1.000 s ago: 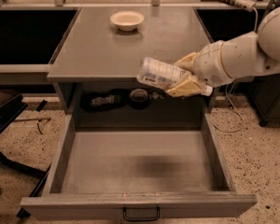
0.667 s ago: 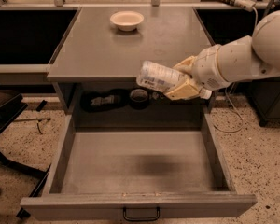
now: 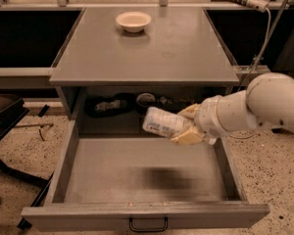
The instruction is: Place blue plastic bottle into top drawer
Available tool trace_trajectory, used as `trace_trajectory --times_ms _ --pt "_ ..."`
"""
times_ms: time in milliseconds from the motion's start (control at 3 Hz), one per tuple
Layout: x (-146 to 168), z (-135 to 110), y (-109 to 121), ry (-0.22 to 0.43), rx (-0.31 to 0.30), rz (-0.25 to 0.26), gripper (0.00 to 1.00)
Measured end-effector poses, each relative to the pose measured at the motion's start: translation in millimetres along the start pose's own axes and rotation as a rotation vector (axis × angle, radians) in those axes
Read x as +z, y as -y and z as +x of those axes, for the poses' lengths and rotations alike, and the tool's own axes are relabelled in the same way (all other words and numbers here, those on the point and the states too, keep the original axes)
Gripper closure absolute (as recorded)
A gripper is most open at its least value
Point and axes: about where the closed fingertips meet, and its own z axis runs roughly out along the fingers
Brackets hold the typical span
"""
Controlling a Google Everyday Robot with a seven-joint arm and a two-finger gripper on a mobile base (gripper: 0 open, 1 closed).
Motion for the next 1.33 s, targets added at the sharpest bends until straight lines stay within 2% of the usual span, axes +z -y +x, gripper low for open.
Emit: trace_trajectory --times_ms 333,667,1000,1333 --pt "39 21 -42 0.030 0.021 -0.112 1.00" --pt "39 21 -42 0.030 0.021 -0.112 1.00" --pt "51 31 -49 0.019 0.035 -0.108 1.00" --pt "88 32 -58 0.019 0.010 -0.147 1.00"
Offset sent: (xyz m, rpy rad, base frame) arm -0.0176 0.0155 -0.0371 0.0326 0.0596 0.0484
